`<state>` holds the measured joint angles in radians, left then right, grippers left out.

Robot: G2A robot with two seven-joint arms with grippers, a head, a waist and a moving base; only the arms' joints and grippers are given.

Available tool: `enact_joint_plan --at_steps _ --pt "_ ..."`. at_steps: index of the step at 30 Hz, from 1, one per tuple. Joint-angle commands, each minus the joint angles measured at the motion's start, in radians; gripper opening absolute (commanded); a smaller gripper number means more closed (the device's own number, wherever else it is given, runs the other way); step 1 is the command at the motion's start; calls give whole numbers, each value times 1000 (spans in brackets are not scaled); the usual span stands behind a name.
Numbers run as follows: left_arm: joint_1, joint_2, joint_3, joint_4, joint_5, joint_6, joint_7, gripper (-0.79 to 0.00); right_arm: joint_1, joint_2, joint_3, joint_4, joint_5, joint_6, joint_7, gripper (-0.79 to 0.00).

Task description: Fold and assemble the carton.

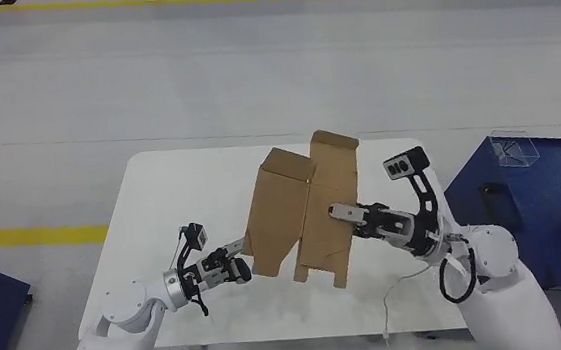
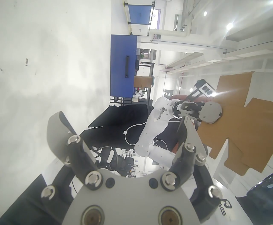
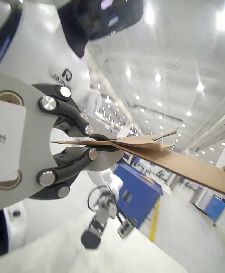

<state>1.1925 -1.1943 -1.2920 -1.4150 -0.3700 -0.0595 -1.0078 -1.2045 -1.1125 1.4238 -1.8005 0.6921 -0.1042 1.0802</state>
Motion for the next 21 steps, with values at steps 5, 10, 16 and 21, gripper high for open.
enact_joint_plan --at_steps 5,10,16,21 --pt "0 0 0 0 0 0 0 0 102 -2 -61 168 376 405 261 -785" --pt "0 0 0 0 0 0 0 0 167 2 -233 204 784 666 179 -785" --pt "0 0 0 0 0 0 0 0 225 31 -319 203 1173 770 75 -785" --pt "0 0 0 0 0 0 0 0 238 34 -335 231 1381 822 23 -785"
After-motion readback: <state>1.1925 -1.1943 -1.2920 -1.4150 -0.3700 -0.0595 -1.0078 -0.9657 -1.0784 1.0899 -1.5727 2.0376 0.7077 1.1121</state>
